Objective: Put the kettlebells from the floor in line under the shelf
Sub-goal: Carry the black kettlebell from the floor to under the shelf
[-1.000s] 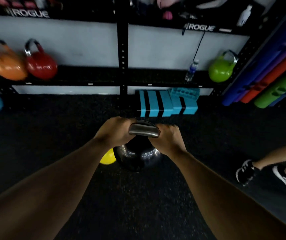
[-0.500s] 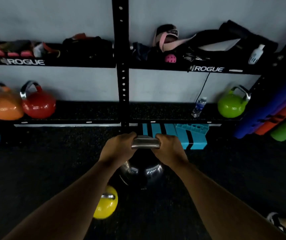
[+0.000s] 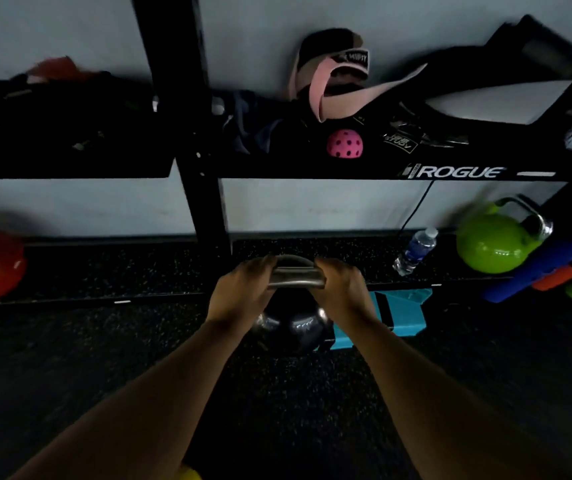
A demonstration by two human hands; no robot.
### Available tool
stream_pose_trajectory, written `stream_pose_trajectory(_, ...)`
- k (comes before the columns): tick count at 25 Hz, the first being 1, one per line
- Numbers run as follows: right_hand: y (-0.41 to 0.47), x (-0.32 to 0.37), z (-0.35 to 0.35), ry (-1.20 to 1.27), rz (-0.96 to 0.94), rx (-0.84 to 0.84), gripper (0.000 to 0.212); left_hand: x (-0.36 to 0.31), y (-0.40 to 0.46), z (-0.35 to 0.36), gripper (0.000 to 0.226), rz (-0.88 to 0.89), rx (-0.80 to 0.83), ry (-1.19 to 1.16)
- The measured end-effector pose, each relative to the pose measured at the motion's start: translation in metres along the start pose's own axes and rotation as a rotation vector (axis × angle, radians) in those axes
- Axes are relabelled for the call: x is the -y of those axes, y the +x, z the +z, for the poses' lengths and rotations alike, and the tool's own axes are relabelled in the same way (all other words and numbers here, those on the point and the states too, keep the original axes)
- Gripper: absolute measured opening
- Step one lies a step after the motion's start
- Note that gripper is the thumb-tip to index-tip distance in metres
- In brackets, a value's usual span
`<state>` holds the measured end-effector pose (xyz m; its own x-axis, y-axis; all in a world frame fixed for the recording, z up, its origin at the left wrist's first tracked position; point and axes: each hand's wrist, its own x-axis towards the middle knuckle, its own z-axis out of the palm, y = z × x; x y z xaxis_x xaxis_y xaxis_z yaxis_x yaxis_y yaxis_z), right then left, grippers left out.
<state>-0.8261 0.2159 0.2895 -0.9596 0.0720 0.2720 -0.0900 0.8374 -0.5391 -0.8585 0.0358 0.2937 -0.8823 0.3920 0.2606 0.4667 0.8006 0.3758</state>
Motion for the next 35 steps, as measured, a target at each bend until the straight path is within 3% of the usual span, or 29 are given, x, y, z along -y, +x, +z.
stream_pose_trajectory(5, 0.084, -0.076, 0.028, 0.024, 0.003, -0.014, 0.011, 0.014, 0.091, 0.072, 0.034, 0.016, -0.031, 0.024)
stream_pose_trajectory(9, 0.13, -0.12, 0.052, -0.029, 0.021, -0.087, 0.033, 0.021, 0.14, 0.117, 0.026, -0.014, -0.069, 0.01)
stream_pose_trajectory(13, 0.159, -0.153, 0.085, -0.048, 0.058, -0.219, 0.038, 0.034, 0.175, 0.158, 0.028, -0.026, -0.095, 0.025)
stream_pose_trajectory(20, 0.197, -0.189, 0.117, 0.05, 0.088, -0.262, 0.028, 0.049, 0.218, 0.184, 0.025, -0.028, -0.111, 0.084)
stream_pose_trajectory(27, 0.211, -0.204, 0.142, 0.115, 0.102, -0.219, 0.031, 0.071, 0.227, 0.213, 0.018, -0.074, -0.107, 0.001)
stream_pose_trajectory(33, 0.218, -0.216, 0.143, 0.078, 0.109, -0.11, 0.016, 0.084, 0.237, 0.214, 0.02, -0.069, -0.025, -0.127)
stream_pose_trajectory(35, 0.218, -0.208, 0.138, 0.05, 0.118, -0.065, 0.025, 0.084, 0.235, 0.212, 0.02, -0.072, 0.012, -0.183)
